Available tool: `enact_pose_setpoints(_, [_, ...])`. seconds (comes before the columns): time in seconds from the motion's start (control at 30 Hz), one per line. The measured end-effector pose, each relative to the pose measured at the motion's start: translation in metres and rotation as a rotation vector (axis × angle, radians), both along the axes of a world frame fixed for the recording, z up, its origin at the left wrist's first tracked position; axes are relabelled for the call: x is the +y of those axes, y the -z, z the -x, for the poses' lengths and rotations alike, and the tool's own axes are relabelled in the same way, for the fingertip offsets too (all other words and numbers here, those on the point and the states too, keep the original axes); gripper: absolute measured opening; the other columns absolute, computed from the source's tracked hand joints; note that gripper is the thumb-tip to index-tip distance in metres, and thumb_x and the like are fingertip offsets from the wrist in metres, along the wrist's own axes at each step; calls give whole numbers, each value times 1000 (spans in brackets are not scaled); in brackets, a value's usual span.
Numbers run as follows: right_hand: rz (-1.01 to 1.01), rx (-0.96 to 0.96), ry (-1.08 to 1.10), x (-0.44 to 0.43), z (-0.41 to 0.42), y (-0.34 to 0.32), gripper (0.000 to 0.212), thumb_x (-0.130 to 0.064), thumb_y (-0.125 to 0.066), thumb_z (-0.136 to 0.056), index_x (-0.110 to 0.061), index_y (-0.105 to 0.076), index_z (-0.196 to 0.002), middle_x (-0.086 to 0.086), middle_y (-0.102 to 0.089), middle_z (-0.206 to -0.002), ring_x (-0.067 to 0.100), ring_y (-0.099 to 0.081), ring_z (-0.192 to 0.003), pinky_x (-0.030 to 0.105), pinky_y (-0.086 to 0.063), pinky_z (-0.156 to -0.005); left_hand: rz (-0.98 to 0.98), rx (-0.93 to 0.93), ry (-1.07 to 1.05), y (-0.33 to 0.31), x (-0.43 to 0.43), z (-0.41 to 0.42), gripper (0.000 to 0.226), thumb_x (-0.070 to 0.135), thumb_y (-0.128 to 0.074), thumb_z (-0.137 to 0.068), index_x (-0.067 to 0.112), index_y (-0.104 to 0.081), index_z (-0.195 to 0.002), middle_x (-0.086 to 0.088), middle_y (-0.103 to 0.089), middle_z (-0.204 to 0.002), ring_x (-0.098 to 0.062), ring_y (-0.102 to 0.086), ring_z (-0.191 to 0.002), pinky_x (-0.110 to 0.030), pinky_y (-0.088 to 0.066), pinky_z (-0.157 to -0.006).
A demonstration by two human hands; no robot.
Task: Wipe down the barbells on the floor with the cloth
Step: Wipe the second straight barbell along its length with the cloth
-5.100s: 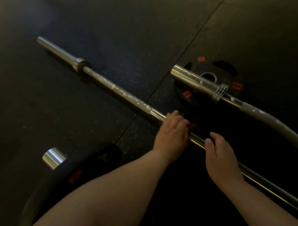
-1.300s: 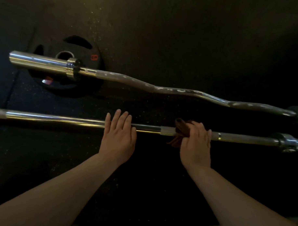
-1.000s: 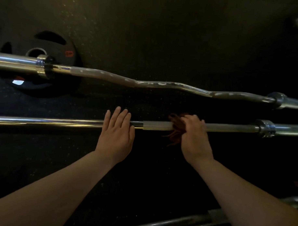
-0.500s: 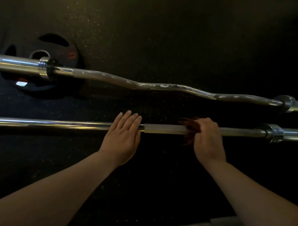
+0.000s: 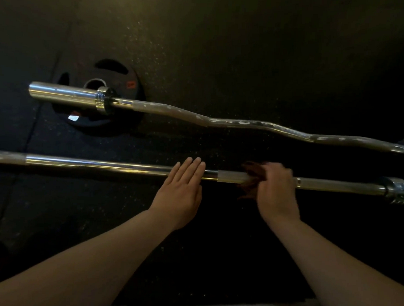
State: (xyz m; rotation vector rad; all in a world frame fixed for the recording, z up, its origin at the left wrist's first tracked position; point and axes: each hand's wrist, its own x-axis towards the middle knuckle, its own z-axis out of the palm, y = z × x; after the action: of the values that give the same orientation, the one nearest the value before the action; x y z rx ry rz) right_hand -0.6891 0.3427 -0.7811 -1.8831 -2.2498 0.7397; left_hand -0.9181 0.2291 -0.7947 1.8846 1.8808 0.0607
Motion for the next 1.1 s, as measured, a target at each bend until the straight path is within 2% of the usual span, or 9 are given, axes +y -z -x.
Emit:
enact_pose_setpoints(0.1, [30,-10,372,-6,5,-1,38,-9,-43,-101,-8,-52,-138,7,-34,-154,28,-27,-146,47,-26,-123,-1,-25,-24,1,-4,1,61,45,2,-101,23,10,-158,5,16,-167,-9,27,-149,-37,13,-124])
enact_pose_setpoints(0.27, [22,5,-77,-28,54,-3,42,-13,-46,-99,-17,-54,-140,0,-42,-148,20,-28,-146,41,-2,-128,58,0,-84,-1,1,-10,60,41,-9,-106,20,9,-159,1,17,-167,-14,25,-150,-40,16,-123])
enact_pose_setpoints(0.33, [23,-42,-202,-21,42,-4,44,-17,-44,-99,-19,-54,-142,0,-43,-146,20,-32,-142,45,-7,-128,42,-18,-58,-3,-1,-7,64,46,0,-101,20,8,-159,2,15,-167,-13,24,-151,-39,14,-124])
enact_pose_setpoints(0.53, [59,-70,263,-15,27,-1,43,-15,-43,-101,-7,-49,-143,12,-33,-154,33,-20,-148,50,-15,-126,8,-65,-65,-2,-2,-2,60,43,-4,-103,22,3,-160,4,11,-168,-10,22,-151,-39,9,-125])
enact_pose_setpoints(0.67, [8,-5,-67,-41,69,1,46,-16,-48,-100,-18,-48,-146,1,-34,-154,23,-21,-151,39,6,-126,44,-36,-122,-3,1,-10,58,36,-16,-107,20,2,-160,3,10,-168,-12,21,-151,-38,14,-124])
enact_pose_setpoints(0.77, [20,-34,-313,-30,53,-3,50,-19,-45,-101,-22,-42,-151,-1,-36,-155,18,-24,-150,34,8,-124,14,-39,-68,-3,-1,-2,61,39,-13,-104,21,1,-160,4,9,-168,-10,19,-152,-37,12,-124])
enact_pose_setpoints(0.9, [2,-65,35,-10,22,-3,44,-15,-44,-100,-13,-53,-143,8,-38,-153,29,-28,-146,42,-10,-127,-18,-86,-35,-3,-4,6,61,41,-9,-103,22,-1,-160,5,8,-168,-8,19,-152,-38,8,-126])
enact_pose_setpoints(0.97, [37,-71,171,-17,38,-3,43,-12,-44,-100,-11,-53,-142,9,-38,-153,29,-24,-149,41,-1,-127,0,-87,-54,-5,-3,2,59,38,-12,-105,20,-1,-160,4,7,-168,-9,18,-152,-38,9,-125])
enact_pose_setpoints(1.1, [5,-14,-156,-47,80,-10,53,-10,-46,-100,-19,-42,-151,2,-31,-159,22,-17,-153,37,11,-124,42,-20,-95,-8,-1,-4,60,36,-18,-106,19,3,-160,2,9,-168,-12,20,-151,-37,12,-124])
